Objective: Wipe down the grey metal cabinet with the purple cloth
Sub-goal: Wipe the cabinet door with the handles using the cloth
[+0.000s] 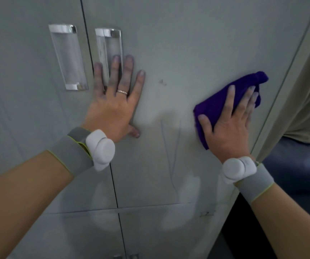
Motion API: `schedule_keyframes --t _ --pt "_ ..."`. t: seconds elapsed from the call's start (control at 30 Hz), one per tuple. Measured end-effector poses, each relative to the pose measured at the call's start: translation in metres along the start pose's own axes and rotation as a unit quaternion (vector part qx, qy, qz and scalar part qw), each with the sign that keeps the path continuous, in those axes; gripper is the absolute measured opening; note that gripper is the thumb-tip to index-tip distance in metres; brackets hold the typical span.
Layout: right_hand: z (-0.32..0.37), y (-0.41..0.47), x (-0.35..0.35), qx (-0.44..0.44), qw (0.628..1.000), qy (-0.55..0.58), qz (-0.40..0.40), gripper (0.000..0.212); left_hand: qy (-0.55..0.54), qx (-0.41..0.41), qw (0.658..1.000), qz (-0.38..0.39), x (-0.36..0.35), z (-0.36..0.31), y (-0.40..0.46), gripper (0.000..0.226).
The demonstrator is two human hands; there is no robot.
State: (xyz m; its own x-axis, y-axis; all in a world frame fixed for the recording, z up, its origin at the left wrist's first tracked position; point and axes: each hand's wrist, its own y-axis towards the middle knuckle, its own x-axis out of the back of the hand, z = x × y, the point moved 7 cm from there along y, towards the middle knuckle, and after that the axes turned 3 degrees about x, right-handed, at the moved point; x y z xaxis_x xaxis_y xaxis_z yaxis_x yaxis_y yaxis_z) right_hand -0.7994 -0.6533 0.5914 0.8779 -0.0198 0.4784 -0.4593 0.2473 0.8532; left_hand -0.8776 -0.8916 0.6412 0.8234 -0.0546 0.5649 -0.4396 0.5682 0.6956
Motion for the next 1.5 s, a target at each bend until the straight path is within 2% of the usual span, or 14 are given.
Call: schedule_keyframes --t 0.13,0.33,0.53,0.67,0.83,1.07,1.27,1.4,1.5 --pt "0.026 -0.012 -0.013 -0.004 1.0 0.015 -0.016 0.089 -0.008 -0.006 1.0 -0.013 -0.002 -0.001 0.0 0.157" --pt "0.108 -0.053 -0.046 0.115 0.993 -0.003 0.01 0.082 -0.022 -0.026 0.999 -0.024 0.002 0.0 -0.003 0.149" --pt "0.097 -0.057 -0.042 0.165 0.985 -0.051 0.001 0.08 -0.018 -0.034 0.999 -0.019 0.001 -0.007 -0.016 0.15" --pt "0.058 -0.063 -0.037 0.122 0.99 -0.058 0.032 0.082 0.005 -0.032 0.998 0.045 -0.017 -0.028 -0.043 0.151" --pt "-0.012 -0.073 -0.028 0.013 0.997 -0.025 0.065 0.091 -0.003 -0.023 0.998 0.059 -0.029 -0.041 -0.051 0.153" --pt "-0.001 -0.079 -0.043 -0.013 0.999 0.019 0.047 0.089 -0.025 -0.039 0.998 0.035 -0.039 -0.037 -0.048 0.154" --pt "0.094 -0.126 -0.085 0.079 0.994 0.043 0.058 0.079 -0.03 -0.052 0.998 0.016 -0.041 -0.039 -0.05 0.15" --pt "0.096 -0.132 -0.087 0.101 0.994 0.028 0.028 0.078 -0.024 -0.058 0.998 0.005 -0.037 -0.04 -0.051 0.146" --pt "0.087 -0.133 -0.084 0.114 0.993 0.023 0.033 0.077 -0.026 -0.059 0.998 0.015 -0.038 -0.045 -0.056 0.145"
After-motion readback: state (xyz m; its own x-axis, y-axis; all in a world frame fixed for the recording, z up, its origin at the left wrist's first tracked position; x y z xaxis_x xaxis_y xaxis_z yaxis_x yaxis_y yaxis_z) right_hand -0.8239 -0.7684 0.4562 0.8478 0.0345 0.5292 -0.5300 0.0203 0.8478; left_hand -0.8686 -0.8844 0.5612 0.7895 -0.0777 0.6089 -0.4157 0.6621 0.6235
